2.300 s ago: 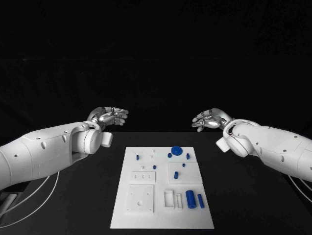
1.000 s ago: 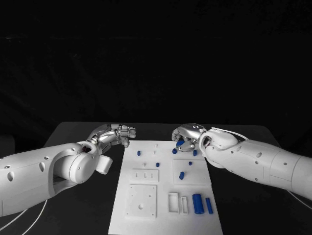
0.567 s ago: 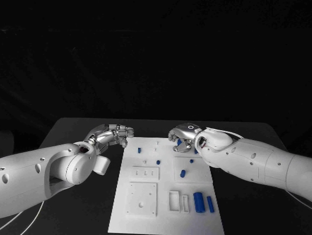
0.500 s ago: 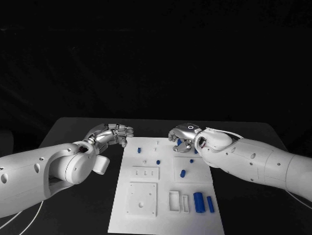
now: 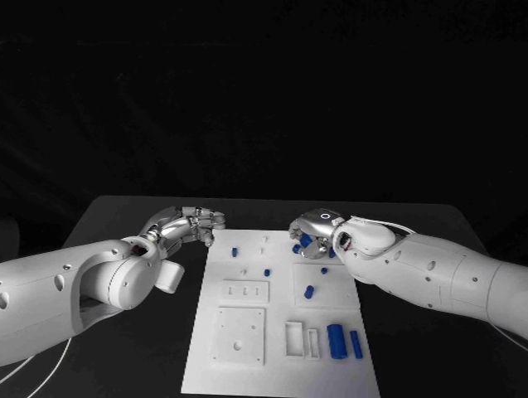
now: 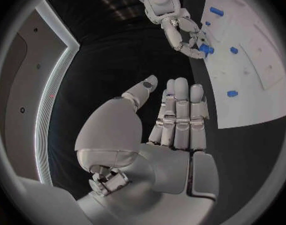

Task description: Assemble the parts on the task board

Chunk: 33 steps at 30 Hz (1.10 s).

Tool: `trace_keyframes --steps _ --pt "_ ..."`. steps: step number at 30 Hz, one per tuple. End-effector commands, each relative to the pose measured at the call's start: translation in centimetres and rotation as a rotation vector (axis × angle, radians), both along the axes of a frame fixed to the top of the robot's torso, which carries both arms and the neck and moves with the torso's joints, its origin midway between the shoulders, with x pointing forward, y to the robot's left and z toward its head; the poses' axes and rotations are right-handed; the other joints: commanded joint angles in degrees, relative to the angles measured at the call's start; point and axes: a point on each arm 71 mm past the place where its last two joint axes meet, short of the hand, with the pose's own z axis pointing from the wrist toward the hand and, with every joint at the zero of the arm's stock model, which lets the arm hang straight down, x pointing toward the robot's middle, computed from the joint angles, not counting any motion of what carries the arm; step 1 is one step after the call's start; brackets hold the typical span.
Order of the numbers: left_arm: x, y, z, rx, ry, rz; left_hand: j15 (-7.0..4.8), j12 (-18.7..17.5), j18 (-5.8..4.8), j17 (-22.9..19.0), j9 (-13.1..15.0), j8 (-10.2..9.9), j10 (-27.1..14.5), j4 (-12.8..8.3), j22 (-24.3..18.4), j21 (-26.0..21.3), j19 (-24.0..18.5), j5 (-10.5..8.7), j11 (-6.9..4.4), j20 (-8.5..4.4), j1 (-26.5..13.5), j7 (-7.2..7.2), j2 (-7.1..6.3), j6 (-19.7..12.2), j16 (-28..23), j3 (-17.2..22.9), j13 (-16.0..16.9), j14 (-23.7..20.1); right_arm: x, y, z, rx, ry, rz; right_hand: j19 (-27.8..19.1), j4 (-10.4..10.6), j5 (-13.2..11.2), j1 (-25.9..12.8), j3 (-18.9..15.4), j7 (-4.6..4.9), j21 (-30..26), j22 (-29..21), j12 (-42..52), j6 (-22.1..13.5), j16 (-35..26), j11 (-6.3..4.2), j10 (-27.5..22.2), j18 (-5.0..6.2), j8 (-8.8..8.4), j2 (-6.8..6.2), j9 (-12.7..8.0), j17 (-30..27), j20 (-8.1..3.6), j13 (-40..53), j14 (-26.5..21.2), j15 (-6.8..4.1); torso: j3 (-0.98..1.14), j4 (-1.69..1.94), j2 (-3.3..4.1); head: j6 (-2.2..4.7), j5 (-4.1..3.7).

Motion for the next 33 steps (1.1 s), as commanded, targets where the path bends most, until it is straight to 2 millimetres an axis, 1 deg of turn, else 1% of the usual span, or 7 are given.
trace_keyframes --steps 1,5,7,12,15,20,33 --pt "-0.06 -0.31 0.24 -0.003 -0.012 -0.023 0.05 -0.23 1.12 0.03 0.08 -0.28 -0.22 -0.23 1.03 0.31 -0.43 -0.32 0.30 -0.22 -0.56 0.16 -0.09 0.20 0.01 0.17 0.09 -0.53 -0.04 0.07 -0.24 -0.031 0.006 0.005 2.24 0.06 -0.20 -0.08 0.38 -0.07 -0.33 -0.06 -0.09 0.24 0.33 -0.09 0.06 2.19 -0.21 -0.55 -0.06 -0.14 -1.91 -0.08 -0.87 0.66 -0.02 0.03 0.35 -0.05 0.26" --pt "-0.13 -0.36 0.34 -0.003 -0.013 -0.025 0.06 -0.29 1.13 0.03 0.11 -0.31 -0.27 -0.24 1.03 0.35 -0.45 -0.33 0.32 -0.21 -0.62 0.16 -0.11 0.19 0.03 0.20 0.09 -0.54 -0.01 0.00 -0.32 -0.033 0.005 0.003 2.30 0.06 -0.36 -0.08 0.68 -0.13 -0.40 -0.07 -0.02 0.44 0.61 -0.12 0.26 2.19 -0.16 -0.46 -0.07 -0.55 -1.82 -0.07 -0.95 0.63 -0.08 0.06 0.47 -0.27 0.33" --pt "-0.18 -0.34 0.38 -0.004 -0.013 -0.026 0.07 -0.32 1.14 0.04 0.12 -0.32 -0.29 -0.25 1.02 0.37 -0.46 -0.34 0.32 -0.21 -0.63 0.16 -0.12 0.19 0.03 0.22 0.10 -0.54 0.03 -0.08 -0.34 -0.035 0.004 0.002 2.33 0.06 -0.60 -0.06 0.94 -0.20 -0.44 -0.07 0.08 0.65 0.82 -0.19 0.54 2.19 -0.09 -0.37 -0.07 -0.87 -1.76 -0.03 -1.01 0.58 -0.04 0.07 0.66 -0.15 0.42" --pt "-0.22 -0.31 0.58 -0.002 -0.013 -0.032 0.08 -0.38 1.15 0.04 0.15 -0.35 -0.32 -0.24 1.01 0.42 -0.47 -0.36 0.34 -0.19 -0.72 0.17 -0.15 0.20 0.05 0.24 0.11 -0.53 0.00 -0.29 -0.35 -0.038 0.002 -0.001 2.43 0.10 -3.19 0.24 3.03 -0.47 -0.40 0.13 0.63 1.91 1.64 -0.76 2.54 2.19 0.32 -0.06 -0.01 -2.20 -1.35 0.30 -1.19 0.03 -0.04 -0.07 0.88 -0.11 0.68" --pt "-0.20 -0.32 0.68 0.001 -0.018 -0.032 0.09 -0.42 1.16 0.04 0.18 -0.37 -0.33 -0.22 1.01 0.46 -0.48 -0.38 0.35 -0.18 -0.79 0.17 -0.19 0.20 0.06 0.25 0.13 -0.53 -0.06 -0.22 -0.37 -0.042 0.005 0.002 2.49 0.09 -3.59 0.06 3.79 -0.47 -0.33 0.26 0.72 2.39 2.02 -0.98 3.21 2.19 0.44 0.01 0.01 -2.75 -1.35 0.44 -1.26 -0.19 -0.05 -0.12 0.93 -0.33 0.76" --pt "-0.12 -0.46 0.67 0.001 -0.019 -0.032 0.09 -0.45 1.18 0.05 0.20 -0.39 -0.33 -0.22 1.00 0.50 -0.49 -0.40 0.36 -0.17 -0.83 0.17 -0.20 0.20 0.08 0.27 0.14 -0.52 -0.20 0.08 -0.32 -0.039 0.002 0.010 2.60 0.15 -4.45 -0.34 4.98 -0.55 -0.26 0.46 0.78 3.04 2.69 -1.26 4.23 2.19 0.54 -0.04 0.01 -3.72 -1.41 0.67 -1.41 -0.47 -0.06 -0.25 1.19 -0.32 0.85" --pt "-0.04 -0.59 0.63 0.002 -0.017 -0.036 0.10 -0.53 1.22 0.05 0.26 -0.42 -0.34 -0.23 0.99 0.57 -0.51 -0.41 0.36 -0.17 -0.89 0.18 -0.19 0.23 0.09 0.35 0.17 -0.53 -0.40 0.65 -0.25 -0.034 -0.001 0.017 2.75 0.24 -5.45 -1.52 6.00 -0.85 -0.16 0.74 0.88 4.01 3.55 -1.72 5.62 2.19 0.74 0.04 0.08 -5.05 -1.54 1.23 -1.66 -0.92 -0.26 -0.26 1.30 -0.55 0.91"
